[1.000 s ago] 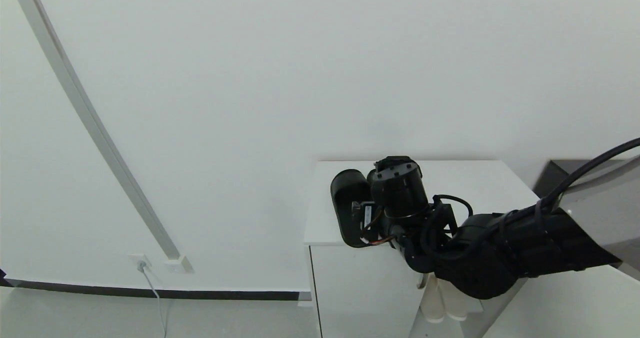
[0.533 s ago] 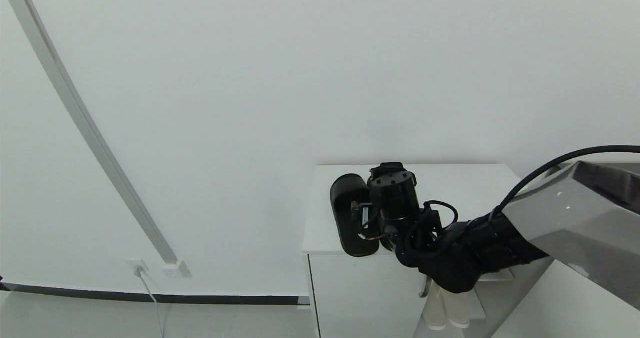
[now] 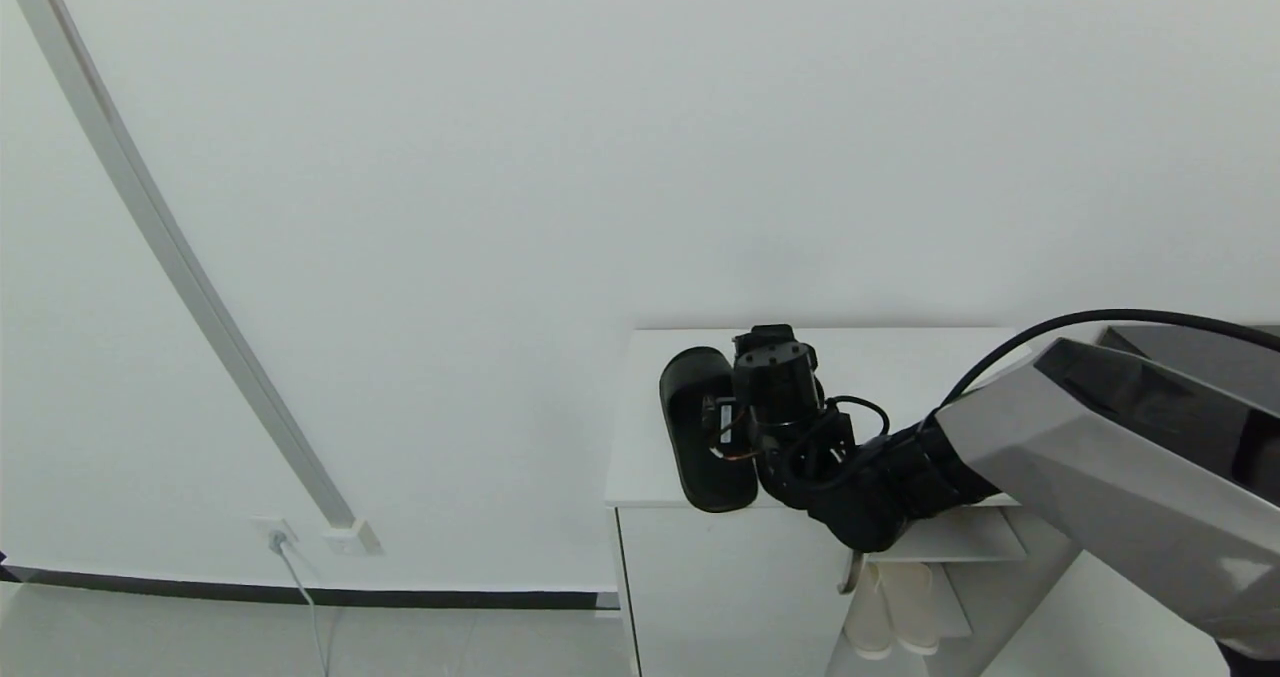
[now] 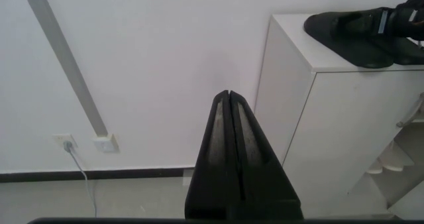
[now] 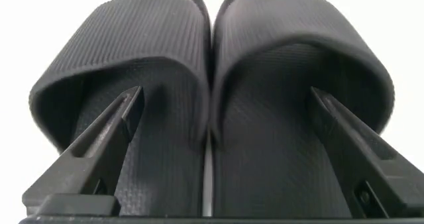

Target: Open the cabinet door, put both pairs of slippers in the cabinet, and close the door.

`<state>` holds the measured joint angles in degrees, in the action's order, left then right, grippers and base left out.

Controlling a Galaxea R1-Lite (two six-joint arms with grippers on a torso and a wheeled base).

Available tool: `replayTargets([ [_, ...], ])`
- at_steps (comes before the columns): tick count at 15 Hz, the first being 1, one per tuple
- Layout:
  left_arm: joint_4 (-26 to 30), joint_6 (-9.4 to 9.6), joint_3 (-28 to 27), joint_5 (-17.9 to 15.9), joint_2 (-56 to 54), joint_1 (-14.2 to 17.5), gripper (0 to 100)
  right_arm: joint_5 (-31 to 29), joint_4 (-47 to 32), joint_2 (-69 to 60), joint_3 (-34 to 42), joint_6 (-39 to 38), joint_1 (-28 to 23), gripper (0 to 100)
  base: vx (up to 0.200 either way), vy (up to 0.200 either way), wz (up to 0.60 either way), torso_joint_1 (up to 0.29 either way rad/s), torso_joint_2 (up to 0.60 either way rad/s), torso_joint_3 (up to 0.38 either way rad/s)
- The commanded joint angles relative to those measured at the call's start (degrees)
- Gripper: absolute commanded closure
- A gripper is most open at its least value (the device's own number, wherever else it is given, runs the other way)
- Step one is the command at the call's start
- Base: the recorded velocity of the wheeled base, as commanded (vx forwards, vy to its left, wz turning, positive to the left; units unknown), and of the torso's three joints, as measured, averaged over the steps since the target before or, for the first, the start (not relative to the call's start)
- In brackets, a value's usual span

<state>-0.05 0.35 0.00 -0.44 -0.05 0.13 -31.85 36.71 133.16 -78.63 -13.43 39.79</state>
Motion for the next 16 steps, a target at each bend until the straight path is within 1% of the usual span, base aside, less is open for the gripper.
replayTargets([
  [1,0.0,-0.09,0.0,0.0,0.0,0.0,100,0.3,0.0,2.4,-2.8,0.2,-0.5,0,0.0,0.0,0.0,0.0,0.0,0.0],
  [4,0.0,-0.09,0.0,0.0,0.0,0.0,100,1.2,0.0,3.7,-4.7,0.4,-0.8,0,0.0,0.0,0.0,0.0,0.0,0.0],
  [7,0.0,-0.09,0.0,0.1,0.0,0.0,100,1.1,0.1,3.9,-4.7,0.5,-0.9,0,0.0,0.0,0.0,0.0,0.0,0.0],
  [8,0.0,-0.09,0.0,0.1,0.0,0.0,100,1.0,0.3,4.0,-4.7,0.4,-0.9,100,0.0,0.0,0.0,0.0,0.0,0.0],
  [13,0.0,-0.18,0.0,0.1,0.0,0.0,100,0.8,1.4,3.9,-4.3,0.5,-1.0,100,0.0,0.0,0.0,0.0,0.0,0.0],
  [16,0.0,-0.09,0.0,0.1,0.0,0.0,100,0.9,1.3,1.1,-3.2,0.5,-0.9,100,0.0,0.0,0.0,0.0,0.0,0.0],
])
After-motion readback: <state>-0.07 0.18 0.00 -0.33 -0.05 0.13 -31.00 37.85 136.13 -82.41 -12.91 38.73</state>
